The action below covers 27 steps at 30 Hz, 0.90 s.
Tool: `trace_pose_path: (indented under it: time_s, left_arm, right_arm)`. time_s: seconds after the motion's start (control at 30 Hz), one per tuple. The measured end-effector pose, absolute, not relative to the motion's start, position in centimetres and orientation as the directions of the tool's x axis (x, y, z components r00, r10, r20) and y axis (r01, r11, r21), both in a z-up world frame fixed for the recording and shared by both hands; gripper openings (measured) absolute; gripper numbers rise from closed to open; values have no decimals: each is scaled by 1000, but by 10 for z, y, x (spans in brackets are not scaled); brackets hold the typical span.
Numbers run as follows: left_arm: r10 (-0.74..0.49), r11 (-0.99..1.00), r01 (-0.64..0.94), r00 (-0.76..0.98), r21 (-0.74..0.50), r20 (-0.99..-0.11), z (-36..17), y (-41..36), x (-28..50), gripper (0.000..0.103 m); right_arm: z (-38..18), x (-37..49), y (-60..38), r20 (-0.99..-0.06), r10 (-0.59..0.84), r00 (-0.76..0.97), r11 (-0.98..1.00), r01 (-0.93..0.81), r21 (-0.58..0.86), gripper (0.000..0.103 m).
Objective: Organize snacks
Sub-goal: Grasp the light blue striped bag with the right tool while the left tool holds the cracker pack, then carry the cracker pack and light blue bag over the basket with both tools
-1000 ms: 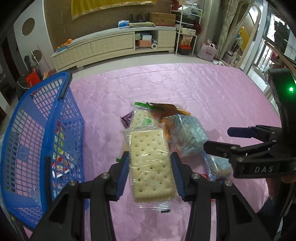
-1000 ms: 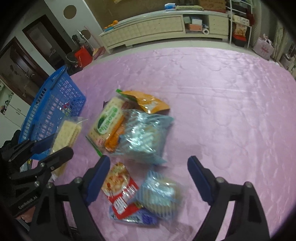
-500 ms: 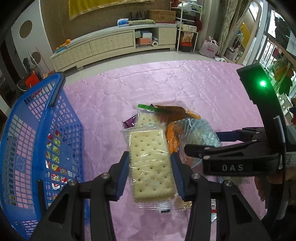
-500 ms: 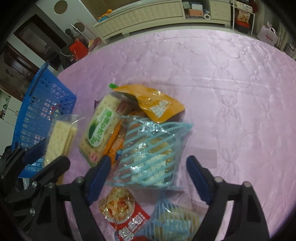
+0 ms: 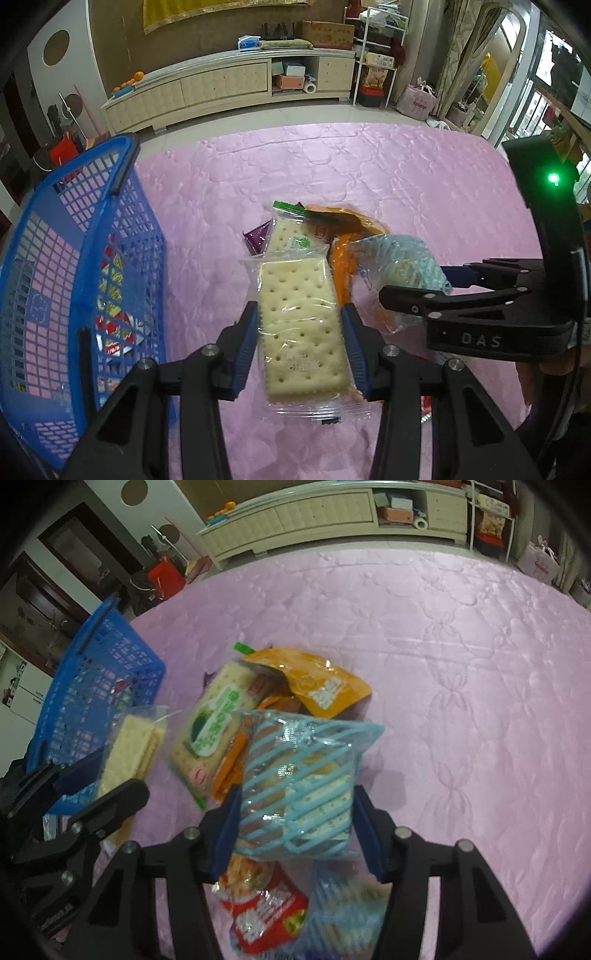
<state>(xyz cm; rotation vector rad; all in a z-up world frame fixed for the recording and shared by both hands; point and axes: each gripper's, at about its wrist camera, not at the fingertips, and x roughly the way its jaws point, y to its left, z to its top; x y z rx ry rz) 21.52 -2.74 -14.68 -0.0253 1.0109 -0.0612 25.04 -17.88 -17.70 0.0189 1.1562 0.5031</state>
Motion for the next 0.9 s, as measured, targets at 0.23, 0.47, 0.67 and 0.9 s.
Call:
trace_pose_path:
  time_s: [0.23,0.47,0.67,0.9]
  left_arm:
    - [-65,998,60,588,-37,-806,-107,-31,189,42]
    - [-69,998,52,649,-46,-757,-67,-21,152,42]
    - [-61,998,34,696,-52,-715,-37,-3,125,42]
    - [-33,999,10,745,-38,-666,-8,30,93,42]
  right_arm:
    - [-139,214,-187,-840,406,360,887,-377,267,62]
    - [-90,172,-184,-798,425,428,877,-414,246,62]
    - [-49,141,-166,-757,447,477,861,-459,219,62]
    - [-10,121,-133,-714,476,514,836,-516,186,62]
